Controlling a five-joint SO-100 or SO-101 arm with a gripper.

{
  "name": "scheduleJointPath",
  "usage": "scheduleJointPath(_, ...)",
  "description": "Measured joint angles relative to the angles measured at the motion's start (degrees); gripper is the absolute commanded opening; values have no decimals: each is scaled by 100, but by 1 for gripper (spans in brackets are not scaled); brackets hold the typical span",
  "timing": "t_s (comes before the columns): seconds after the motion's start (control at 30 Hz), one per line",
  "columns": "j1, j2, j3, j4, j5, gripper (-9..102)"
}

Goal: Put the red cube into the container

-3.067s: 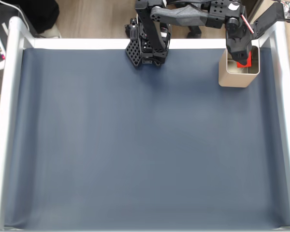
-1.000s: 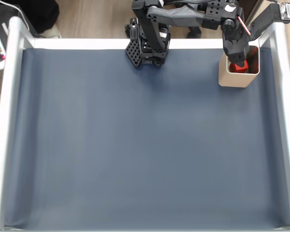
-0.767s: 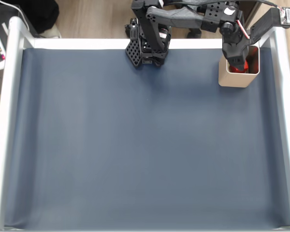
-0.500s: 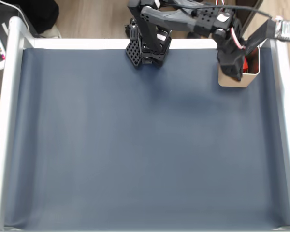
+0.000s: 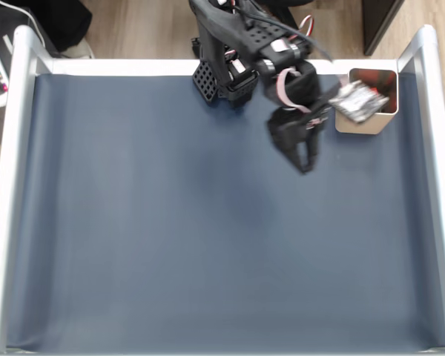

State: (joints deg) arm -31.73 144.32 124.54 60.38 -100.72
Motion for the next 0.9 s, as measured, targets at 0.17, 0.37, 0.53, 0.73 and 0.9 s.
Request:
scheduleJointPath(0.17,1160,879,791,-211,-26,0)
scheduleJointPath(0.37,2004,2021,1898,-809,211,0)
scheduleJointPath(0.53,2399,2909,2944,-1283,536,0)
scheduleJointPath(0.73,2461,3814,3990,-1608,1055,0)
scheduleJointPath(0.9,2461,4254,4649,-1635,1134,0)
